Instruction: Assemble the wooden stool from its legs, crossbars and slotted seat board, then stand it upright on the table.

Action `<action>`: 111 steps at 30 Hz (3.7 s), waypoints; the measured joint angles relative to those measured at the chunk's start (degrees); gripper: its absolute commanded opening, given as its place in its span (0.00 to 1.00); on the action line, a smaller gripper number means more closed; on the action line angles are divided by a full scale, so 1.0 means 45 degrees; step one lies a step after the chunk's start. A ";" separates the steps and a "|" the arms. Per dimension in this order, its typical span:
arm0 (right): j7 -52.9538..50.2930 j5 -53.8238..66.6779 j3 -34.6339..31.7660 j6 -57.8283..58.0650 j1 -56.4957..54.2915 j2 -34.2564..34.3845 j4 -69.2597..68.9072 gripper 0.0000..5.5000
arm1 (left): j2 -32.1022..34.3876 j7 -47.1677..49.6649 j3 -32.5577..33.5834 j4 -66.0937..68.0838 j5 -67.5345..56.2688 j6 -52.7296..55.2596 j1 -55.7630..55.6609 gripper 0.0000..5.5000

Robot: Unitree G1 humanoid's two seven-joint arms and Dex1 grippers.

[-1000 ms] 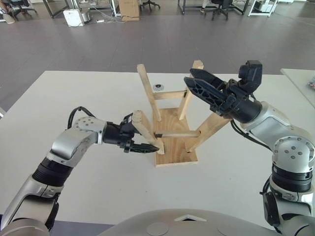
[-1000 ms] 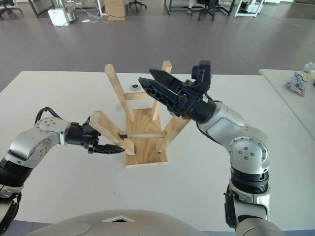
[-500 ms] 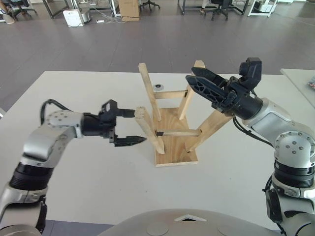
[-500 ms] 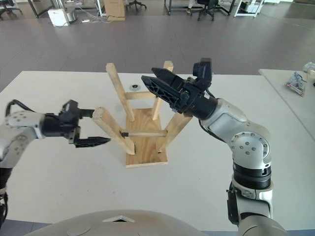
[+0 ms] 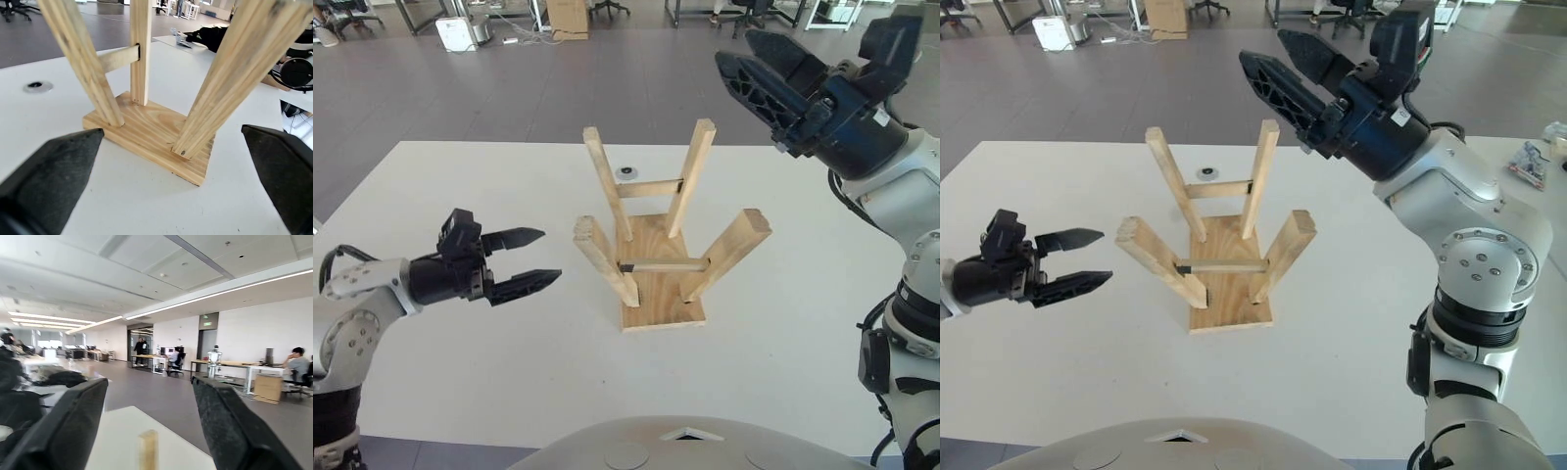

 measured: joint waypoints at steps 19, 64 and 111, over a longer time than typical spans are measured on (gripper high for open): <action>0.4588 -0.0211 -0.0099 0.2140 0.3797 -0.5773 -0.1774 0.58 | -0.1113 0.1087 -0.0317 -0.0496 0.0101 -0.0530 0.0524 0.95; 0.1881 -1.4423 0.5696 -0.3187 0.4096 0.2243 -0.1031 0.58 | -0.1520 0.2257 -0.1027 -0.1212 -0.0240 -0.0667 0.0652 0.95; 0.3104 -1.5931 0.3762 -0.5336 0.9701 0.1572 0.4233 0.58 | -0.4230 0.7437 -0.2825 0.3564 0.7231 -0.6507 0.2618 0.95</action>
